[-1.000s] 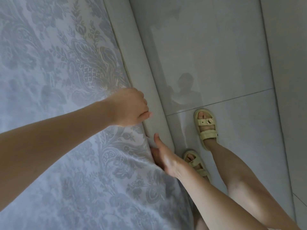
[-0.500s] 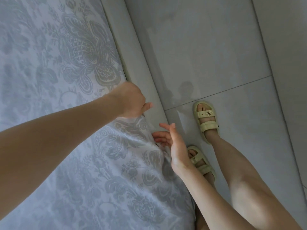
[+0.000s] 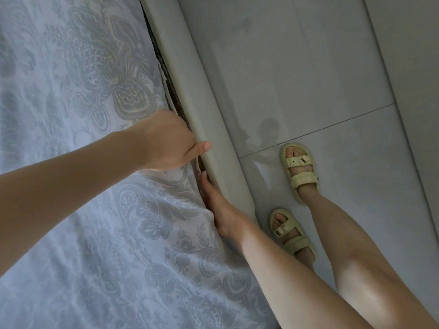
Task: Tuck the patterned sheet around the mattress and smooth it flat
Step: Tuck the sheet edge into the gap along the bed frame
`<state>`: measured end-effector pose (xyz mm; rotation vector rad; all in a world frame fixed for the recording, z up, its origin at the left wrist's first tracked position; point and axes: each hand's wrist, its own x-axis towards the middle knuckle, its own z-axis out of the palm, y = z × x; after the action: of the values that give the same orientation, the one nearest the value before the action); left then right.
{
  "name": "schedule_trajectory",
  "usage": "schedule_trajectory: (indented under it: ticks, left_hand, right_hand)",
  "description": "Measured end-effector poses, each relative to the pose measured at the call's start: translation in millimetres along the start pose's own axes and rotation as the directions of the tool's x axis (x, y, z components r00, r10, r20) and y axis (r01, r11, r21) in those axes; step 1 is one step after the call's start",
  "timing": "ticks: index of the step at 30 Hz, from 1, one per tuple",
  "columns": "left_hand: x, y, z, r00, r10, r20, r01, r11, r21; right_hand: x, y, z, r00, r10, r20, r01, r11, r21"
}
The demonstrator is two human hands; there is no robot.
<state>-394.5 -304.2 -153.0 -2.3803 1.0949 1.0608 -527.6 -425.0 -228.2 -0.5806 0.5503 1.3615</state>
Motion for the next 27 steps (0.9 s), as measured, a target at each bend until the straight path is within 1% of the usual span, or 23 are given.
schedule_trajectory:
  ticks: [2,3,4,5,6,7,8,9,10,11,12,13,14,15,16,18,22,24,25,27]
  left_hand:
    - [6.8,-1.7,-2.4,0.999,-0.019,0.031,0.020,0.999,-0.036]
    - [11.6,-2.7,-2.6,0.998,-0.033,0.045,0.036,0.996,-0.076]
    - [16.0,-4.0,-2.7,0.998,-0.040,0.045,0.046,0.991,-0.127]
    - [20.4,-5.7,-3.8,0.999,-0.036,0.023,0.039,0.985,-0.166]
    - [24.2,-7.5,-3.9,0.999,-0.020,-0.034,0.013,0.982,-0.190]
    - [26.1,-7.5,-3.4,0.995,0.001,-0.098,-0.021,0.979,-0.204]
    - [26.4,-6.1,-3.9,0.988,0.023,-0.152,-0.053,0.979,-0.199]
    - [24.6,-3.5,-3.6,0.982,0.046,-0.182,-0.079,0.981,-0.180]
    - [21.4,0.6,-1.8,0.980,0.073,-0.184,-0.103,0.982,-0.158]
    - [17.8,6.3,1.1,0.982,0.105,-0.160,-0.127,0.983,-0.136]
    - [15.1,13.0,5.7,0.984,0.134,-0.122,-0.147,0.984,-0.104]
    - [14.3,18.7,10.7,0.984,0.155,-0.084,-0.160,0.985,-0.065]
    - [15.9,21.8,14.6,0.986,0.159,-0.051,-0.160,0.987,-0.028]
    - [19.6,23.1,17.7,0.989,0.148,-0.018,-0.148,0.989,0.004]
    - [23.7,24.3,19.7,0.991,0.134,0.014,-0.134,0.991,0.025]
    - [29.0,28.3,21.3,0.993,0.107,0.054,-0.110,0.993,0.051]
    - [28.7,37.0,26.3,0.990,0.089,0.107,-0.104,0.983,0.150]
    - [28.4,39.4,26.2,0.986,0.057,0.155,-0.087,0.977,0.195]
    - [29.9,41.1,24.7,0.981,0.032,0.190,-0.071,0.976,0.204]
    - [33.1,46.6,21.9,0.965,-0.018,0.261,-0.031,0.983,0.183]
  right_hand:
    - [-2.4,2.3,-2.6,0.997,0.041,-0.061,-0.048,0.992,-0.118]
    - [-5.3,4.4,-6.8,0.992,0.066,-0.111,-0.080,0.989,-0.127]
    - [-8.5,7.1,-11.9,0.984,0.100,-0.145,-0.115,0.988,-0.100]
    - [-11.7,10.4,-18.5,0.985,0.116,-0.128,-0.125,0.990,-0.062]
    - [-16.4,10.4,-20.1,0.987,0.105,-0.120,-0.107,0.994,-0.006]
    - [-23.5,10.1,-21.8,0.985,0.101,-0.141,-0.097,0.995,0.040]
    - [-30.0,12.0,-24.8,0.973,0.116,-0.199,-0.103,0.992,0.074]
    - [-37.3,15.9,-29.2,0.955,0.113,-0.276,-0.102,0.993,0.057]
    - [-47.1,20.5,-31.8,0.933,0.074,-0.353,-0.066,0.997,0.032]
    - [-55.3,29.8,-36.1,0.897,-0.020,-0.441,0.018,1.000,-0.009]
    - [-64.6,36.7,-35.9,0.844,-0.135,-0.518,0.138,0.990,-0.032]
    - [-71.6,46.0,-35.6,0.792,-0.245,-0.559,0.235,0.968,-0.091]
    - [-77.2,53.9,-33.0,0.764,-0.330,-0.554,0.283,0.944,-0.172]
    - [-80.5,61.0,-29.3,0.773,-0.378,-0.509,0.294,0.925,-0.240]
    - [-82.7,66.1,-23.5,0.805,-0.384,-0.452,0.279,0.918,-0.283]
    - [-81.2,69.9,-17.5,0.856,-0.350,-0.381,0.244,0.922,-0.299]
    - [-78.4,68.9,-11.8,0.879,-0.352,-0.323,0.230,0.904,-0.360]
    - [-77.0,71.9,-9.0,0.874,-0.368,-0.316,0.231,0.889,-0.395]
    - [-74.7,71.6,-8.3,0.887,-0.347,-0.305,0.215,0.894,-0.392]
    - [-67.1,69.5,-9.8,0.949,-0.216,-0.230,0.143,0.944,-0.298]
